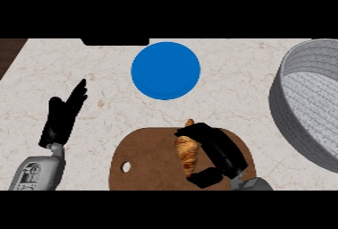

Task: Pick the croissant from the cutting board and place it in the basket

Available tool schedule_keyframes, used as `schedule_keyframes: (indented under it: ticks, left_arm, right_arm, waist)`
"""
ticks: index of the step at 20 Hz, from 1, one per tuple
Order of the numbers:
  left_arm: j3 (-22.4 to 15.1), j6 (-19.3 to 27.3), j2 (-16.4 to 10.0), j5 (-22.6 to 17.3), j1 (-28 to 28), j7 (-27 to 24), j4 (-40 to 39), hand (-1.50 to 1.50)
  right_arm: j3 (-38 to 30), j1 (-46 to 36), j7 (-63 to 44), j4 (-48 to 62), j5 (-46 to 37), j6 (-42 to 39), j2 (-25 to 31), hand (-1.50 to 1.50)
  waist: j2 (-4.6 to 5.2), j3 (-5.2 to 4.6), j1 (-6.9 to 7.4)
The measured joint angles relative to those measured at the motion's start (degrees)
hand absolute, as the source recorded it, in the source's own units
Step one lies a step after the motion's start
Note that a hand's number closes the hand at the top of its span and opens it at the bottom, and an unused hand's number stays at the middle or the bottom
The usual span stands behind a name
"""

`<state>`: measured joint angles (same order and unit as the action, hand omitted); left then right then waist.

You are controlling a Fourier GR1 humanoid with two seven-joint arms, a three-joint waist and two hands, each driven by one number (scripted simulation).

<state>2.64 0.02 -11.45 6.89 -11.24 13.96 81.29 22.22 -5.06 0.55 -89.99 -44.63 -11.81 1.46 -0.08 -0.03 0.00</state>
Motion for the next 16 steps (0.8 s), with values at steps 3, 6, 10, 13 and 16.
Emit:
schedule_keyframes:
  ticks: [3,6,10,13,16]
  left_arm:
    - [0.5,0.0,0.1,0.3,-0.7,-0.6,-1.2,0.00]
    - [1.1,-0.8,-0.4,0.0,0.6,-1.3,-0.3,0.00]
    - [1.5,-1.0,-0.8,-0.2,0.3,-0.7,-0.1,0.00]
    - [1.6,-0.9,-0.9,-0.1,0.0,-0.4,-0.3,0.00]
    - [1.6,-0.6,-0.5,0.1,-0.6,-0.3,-1.1,0.00]
  right_arm:
    - [-0.1,-1.7,1.8,1.3,-2.5,2.2,0.5,1.50]
    - [1.0,-0.4,4.0,0.9,-5.4,5.4,1.6,1.50]
    - [2.2,-1.1,-1.7,-0.1,-11.5,3.9,4.0,1.50]
    - [2.7,-1.1,-7.3,-1.2,-16.5,1.1,7.0,1.50]
    - [3.6,-1.1,-11.7,-1.3,-21.0,-0.7,8.6,1.50]
  waist:
    - [-0.05,-0.01,0.00]
    - [-0.26,-0.04,0.05]
    - [-0.97,-0.17,0.08]
    - [-1.31,-0.38,-0.28]
    - [-1.12,-0.41,-0.33]
